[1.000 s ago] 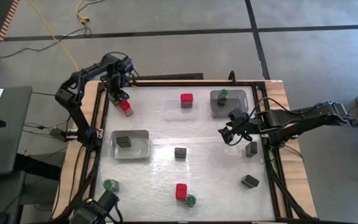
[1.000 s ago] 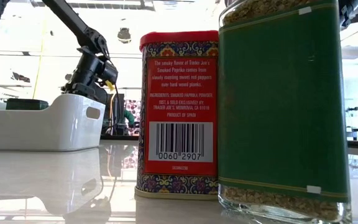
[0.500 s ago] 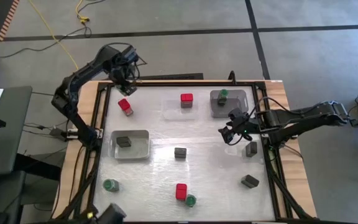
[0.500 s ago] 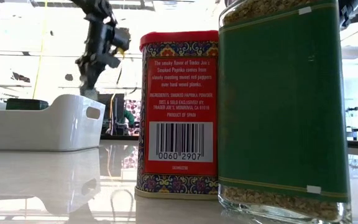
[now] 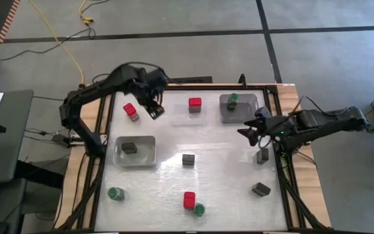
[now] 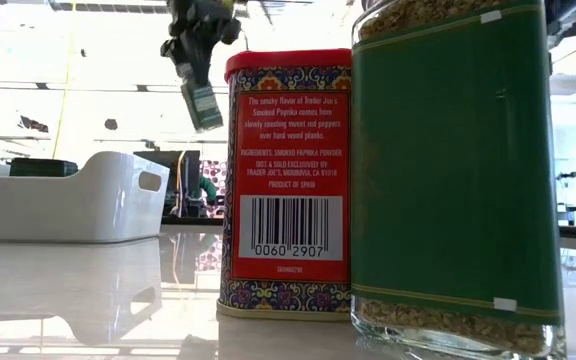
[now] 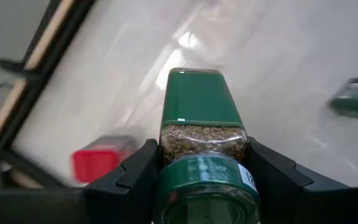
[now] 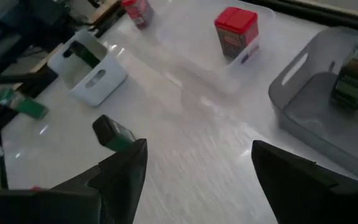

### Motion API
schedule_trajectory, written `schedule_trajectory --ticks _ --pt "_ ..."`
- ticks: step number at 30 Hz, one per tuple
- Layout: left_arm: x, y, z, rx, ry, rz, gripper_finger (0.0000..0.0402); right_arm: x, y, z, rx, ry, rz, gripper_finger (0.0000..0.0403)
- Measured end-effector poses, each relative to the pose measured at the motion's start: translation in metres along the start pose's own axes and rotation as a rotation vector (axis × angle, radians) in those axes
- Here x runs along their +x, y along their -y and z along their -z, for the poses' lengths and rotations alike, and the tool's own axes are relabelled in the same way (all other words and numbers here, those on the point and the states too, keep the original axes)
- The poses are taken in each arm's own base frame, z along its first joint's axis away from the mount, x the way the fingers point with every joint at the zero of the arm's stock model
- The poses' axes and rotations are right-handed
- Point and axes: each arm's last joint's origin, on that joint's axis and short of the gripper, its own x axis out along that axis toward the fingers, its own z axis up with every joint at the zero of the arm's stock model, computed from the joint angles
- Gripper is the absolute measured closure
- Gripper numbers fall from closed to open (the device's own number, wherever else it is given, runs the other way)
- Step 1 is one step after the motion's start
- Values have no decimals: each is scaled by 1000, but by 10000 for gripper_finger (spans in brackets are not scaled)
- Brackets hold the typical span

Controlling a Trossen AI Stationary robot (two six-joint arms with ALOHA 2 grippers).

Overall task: Sort spices by type
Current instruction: Put the green seasoning bottle into the black bin

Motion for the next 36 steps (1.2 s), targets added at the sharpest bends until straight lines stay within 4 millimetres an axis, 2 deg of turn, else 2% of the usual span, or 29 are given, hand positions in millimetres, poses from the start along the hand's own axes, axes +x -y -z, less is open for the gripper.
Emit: schedule_trajectory --ticks 4,8,13,19,27,36 --pt "-5 33 3 35 70 59 209 -1 -4 -2 -78 30 -38 88" --pt "-10 60 7 74 116 132 209 12 -23 -13 -173 126 -113 88" --pt "-15 82 14 111 147 185 209 41 -49 -27 -330 221 -261 88" --pt "-22 107 19 185 223 252 209 85 -69 -31 -513 290 -330 88" --pt "-27 120 24 224 272 271 209 130 -83 -32 -514 313 -408 88" --pt "-27 122 22 244 299 273 209 162 -114 -55 -639 265 -416 88"
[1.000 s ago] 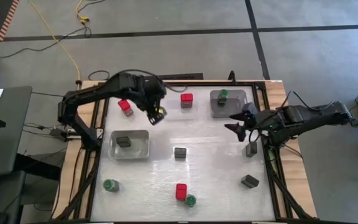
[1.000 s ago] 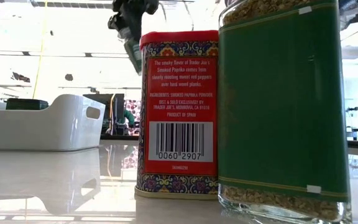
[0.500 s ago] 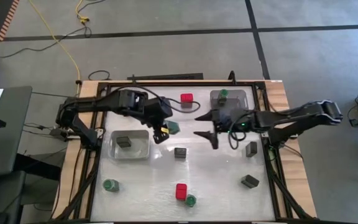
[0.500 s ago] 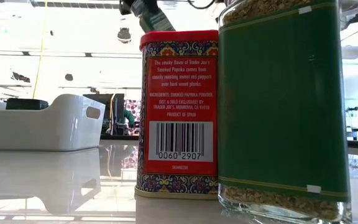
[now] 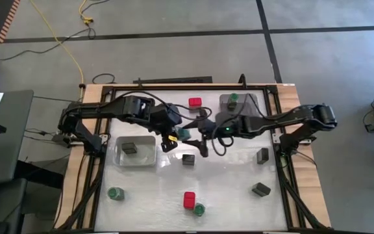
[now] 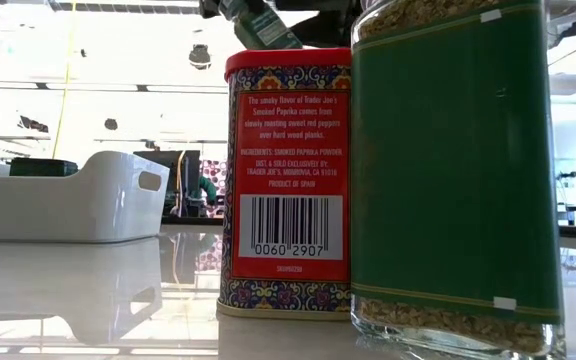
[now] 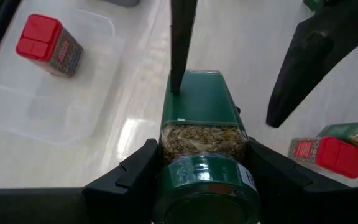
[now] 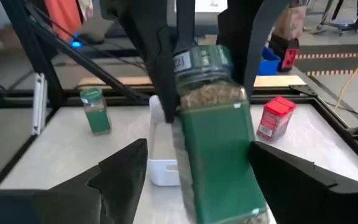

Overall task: Sort spices by type
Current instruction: Put the green seasoning bottle into the black bin

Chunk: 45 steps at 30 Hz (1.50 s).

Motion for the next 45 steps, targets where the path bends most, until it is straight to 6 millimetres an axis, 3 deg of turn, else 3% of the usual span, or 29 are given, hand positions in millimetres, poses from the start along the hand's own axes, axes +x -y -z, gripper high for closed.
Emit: schedule_trajectory --ticks 7,21,36,45 --pt "2 0 1 2 -15 -7 209 14 5 -6 -27 -143 15 88" --pt "0 0 3 19 -27 -19 209 16 23 -9 5 -144 62 88" --pt "0 4 -4 95 47 28 209 15 18 -4 26 -203 -40 90" --pt "0 5 -4 105 49 36 208 15 15 -3 10 -210 -64 184"
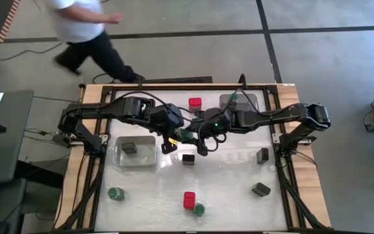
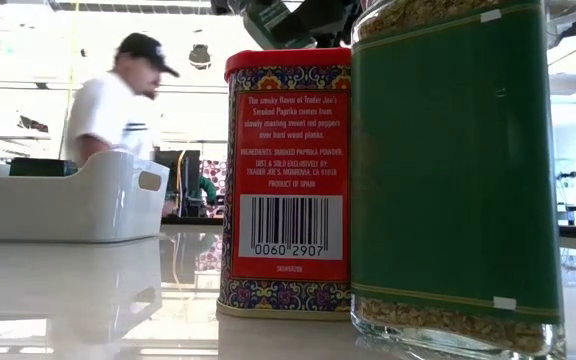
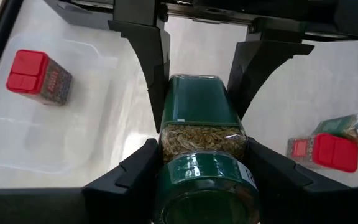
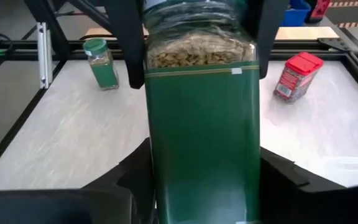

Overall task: Sort spices by type
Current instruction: Put the green seasoning bottle into the black bin

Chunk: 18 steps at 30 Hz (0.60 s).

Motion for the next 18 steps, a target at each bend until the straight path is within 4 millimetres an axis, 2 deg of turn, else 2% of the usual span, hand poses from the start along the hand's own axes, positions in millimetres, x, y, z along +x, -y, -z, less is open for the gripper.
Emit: schedule_trajectory --ticks 18 --pt "0 0 0 -41 2 0 181 0 0 0 19 -2 12 184"
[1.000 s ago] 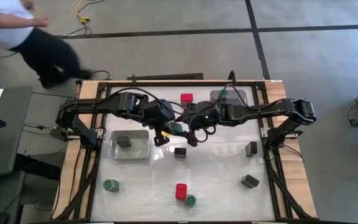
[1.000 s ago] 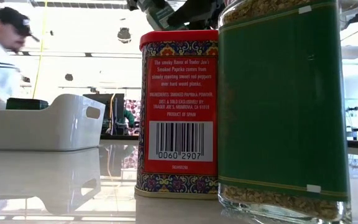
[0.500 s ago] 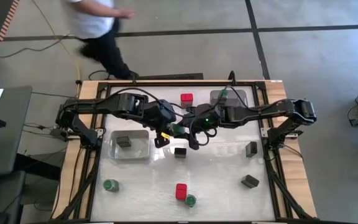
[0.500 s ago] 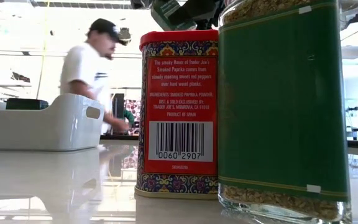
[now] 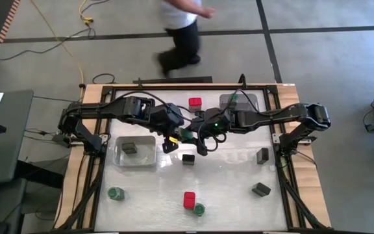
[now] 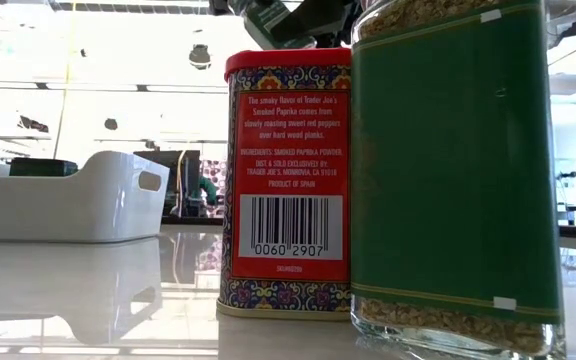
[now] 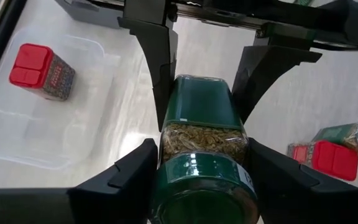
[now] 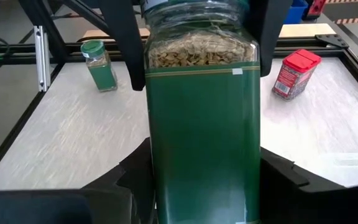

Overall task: Sort spices by type
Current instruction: Put the green seasoning bottle into the black bin

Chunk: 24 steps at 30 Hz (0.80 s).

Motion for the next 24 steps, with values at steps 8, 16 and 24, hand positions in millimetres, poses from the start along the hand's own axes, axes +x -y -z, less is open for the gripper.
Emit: schedule_trajectory --ticks 8,16,24 --pt "0 0 -1 -25 16 -16 126 -2 2 1 3 -21 11 184" --pt "-6 -7 -2 -59 37 -46 96 -43 10 0 19 -124 105 184" --pt "-25 -9 2 -96 100 -151 95 -104 7 16 99 -182 160 184"
